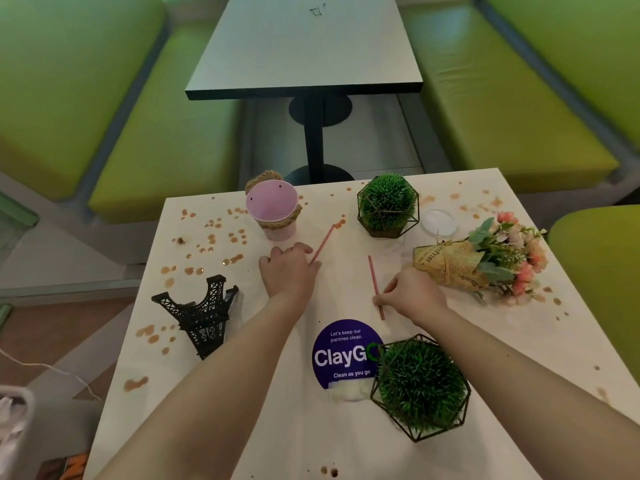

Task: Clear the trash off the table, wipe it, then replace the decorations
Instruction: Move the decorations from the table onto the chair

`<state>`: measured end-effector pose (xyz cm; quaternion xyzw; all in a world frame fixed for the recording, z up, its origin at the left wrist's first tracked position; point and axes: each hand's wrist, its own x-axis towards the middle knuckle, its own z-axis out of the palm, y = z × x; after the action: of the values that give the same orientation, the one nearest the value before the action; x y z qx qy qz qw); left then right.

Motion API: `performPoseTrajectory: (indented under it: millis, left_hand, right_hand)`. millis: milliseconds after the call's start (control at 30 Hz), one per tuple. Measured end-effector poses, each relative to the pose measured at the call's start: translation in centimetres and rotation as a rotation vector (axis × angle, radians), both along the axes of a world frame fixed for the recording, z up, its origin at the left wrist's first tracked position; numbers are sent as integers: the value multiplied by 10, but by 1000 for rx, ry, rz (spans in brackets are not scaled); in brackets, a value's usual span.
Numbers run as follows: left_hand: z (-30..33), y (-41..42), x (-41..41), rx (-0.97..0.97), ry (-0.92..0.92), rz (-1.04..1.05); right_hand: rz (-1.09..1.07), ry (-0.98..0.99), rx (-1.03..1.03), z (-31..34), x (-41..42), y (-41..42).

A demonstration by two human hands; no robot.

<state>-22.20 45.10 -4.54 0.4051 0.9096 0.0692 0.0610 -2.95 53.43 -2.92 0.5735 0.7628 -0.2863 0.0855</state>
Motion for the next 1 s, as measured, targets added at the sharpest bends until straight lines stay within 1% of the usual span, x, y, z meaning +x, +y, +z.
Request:
performPoseTrajectory:
  millis: [133,267,333,433,533,600,700,767,800,900,1000]
  left_hand:
    - [3,8,-3,-74,-145,112]
    - [2,14,-4,-128,-234,185]
    - [4,14,-1,-162,-241,180]
    - [7,10,7,-220,-181,111]
    - [10,1,13,-236,-195,64]
    - [15,-10,16,-158,-314,74]
    - [20,-25,20,27,-535,108]
    - [26,-37,20,159,-644,142]
    - [30,-43,20,216,-707,157]
    - [42,-63,16,333,-858,129]
    - [62,-88,7,408,-876,85]
  right_hand:
    - [-158,-1,-81,0,-3,3]
    - [-260,28,-139,1,-9,-2]
    - [-264,13,-114,2,-11,-6]
    - [-238,-22,-113,10,-14,-10]
    - [-220,28,-142,18,-17,-10]
    - [-247,146,-173,25,-19,-12]
    - [-376,433,-257,37,-27,-22]
    - [-429,577,-296,46,-32,-33]
    - [-436,621,-312,48,-34,-39]
    - [-387,654,-295,56,-42,-59]
    - [-354,721,-266,69,-53,-83]
